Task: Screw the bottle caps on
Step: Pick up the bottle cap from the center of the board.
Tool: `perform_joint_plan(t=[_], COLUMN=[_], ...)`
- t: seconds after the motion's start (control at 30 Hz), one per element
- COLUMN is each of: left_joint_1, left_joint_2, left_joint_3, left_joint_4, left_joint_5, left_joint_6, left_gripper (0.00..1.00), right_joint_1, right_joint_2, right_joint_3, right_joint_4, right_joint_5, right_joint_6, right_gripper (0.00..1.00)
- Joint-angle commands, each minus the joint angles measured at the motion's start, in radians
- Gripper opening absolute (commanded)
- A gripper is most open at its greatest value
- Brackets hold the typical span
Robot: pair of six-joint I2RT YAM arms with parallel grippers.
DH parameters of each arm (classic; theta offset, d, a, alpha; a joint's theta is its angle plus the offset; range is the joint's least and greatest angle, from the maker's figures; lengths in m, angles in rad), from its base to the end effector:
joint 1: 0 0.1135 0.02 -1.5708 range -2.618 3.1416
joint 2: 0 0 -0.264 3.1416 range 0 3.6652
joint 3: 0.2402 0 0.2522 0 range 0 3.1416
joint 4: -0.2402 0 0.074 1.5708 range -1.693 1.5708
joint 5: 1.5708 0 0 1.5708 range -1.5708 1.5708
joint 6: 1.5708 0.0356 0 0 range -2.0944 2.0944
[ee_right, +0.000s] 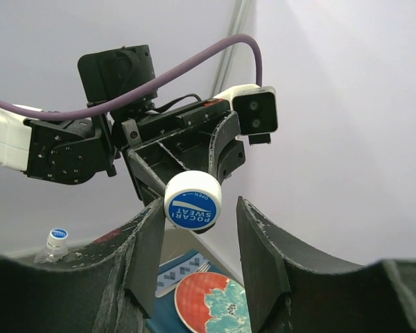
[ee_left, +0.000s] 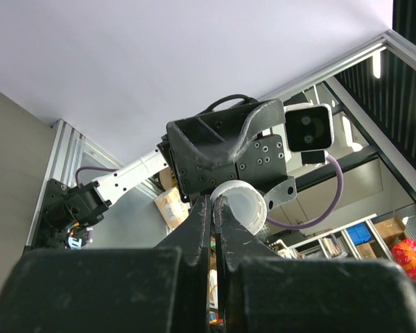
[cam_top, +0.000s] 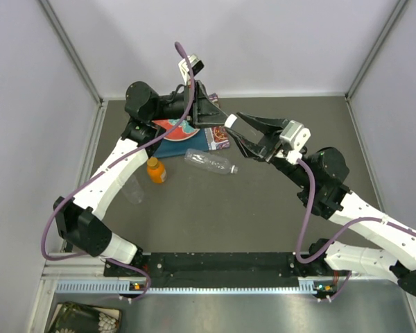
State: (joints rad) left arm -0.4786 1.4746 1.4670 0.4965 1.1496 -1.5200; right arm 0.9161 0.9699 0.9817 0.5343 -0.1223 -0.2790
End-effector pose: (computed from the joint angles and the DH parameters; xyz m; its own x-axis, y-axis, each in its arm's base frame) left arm 0.2675 -0.1754 0.4760 -0.8811 -0.0028 -0.4729 0.4622 -0.2164 -0.8599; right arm 0.1235 0.1680 0.4509 0.5383 0.2524 -0.8041 -0.7308 0.6150 -0.2962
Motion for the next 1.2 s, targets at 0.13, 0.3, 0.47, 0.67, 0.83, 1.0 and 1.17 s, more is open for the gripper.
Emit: perform_joint_plan(t=[0.13,0.3,0.47,0.67,0.83,1.0,1.17], left_joint_1=[0.006,0.006,0.006,0.006,0.006,0.043,0.129], left_joint_2=[-0.014,-0.011,-0.017,-0.020,-0.023,-0.022,0.048], left_joint_3=[0.001,-0.008,-0.028,-0.034,-0.045,-0.010,0.182], left_joint_4=[0.050,0.054,0.057,0.048,0.044,-0.085,-0.829], left_joint_5=[-0.017,-0.022,-0.024,-0.025,-0.028,-0.019,-0.065], left_joint_6=[0.003,0.006,0.009,0.018,0.049,0.217,0.913], left_gripper=[0.00,0.00,0.00,0.00,0.01,0.63,0.84], right_joint_1=[0.012,0.013,0.013,0.013,0.012,0.012,0.012], right_joint_2=[0.000,0.010,0.026,0.027,0.013,-0.048,-0.143], right_joint_3=[0.017,0.020,0.025,0.022,0.023,0.034,0.029], right_joint_4=[0.032,0.050,0.056,0.059,0.047,-0.028,-0.146], right_joint_5=[-0.013,-0.019,-0.027,-0.031,-0.033,-0.024,-0.019], right_joint_6=[0.034,0.049,0.063,0.075,0.083,0.080,0.095], right_gripper=[0.42,0.39,0.35,0.30,0.23,0.23,0.23])
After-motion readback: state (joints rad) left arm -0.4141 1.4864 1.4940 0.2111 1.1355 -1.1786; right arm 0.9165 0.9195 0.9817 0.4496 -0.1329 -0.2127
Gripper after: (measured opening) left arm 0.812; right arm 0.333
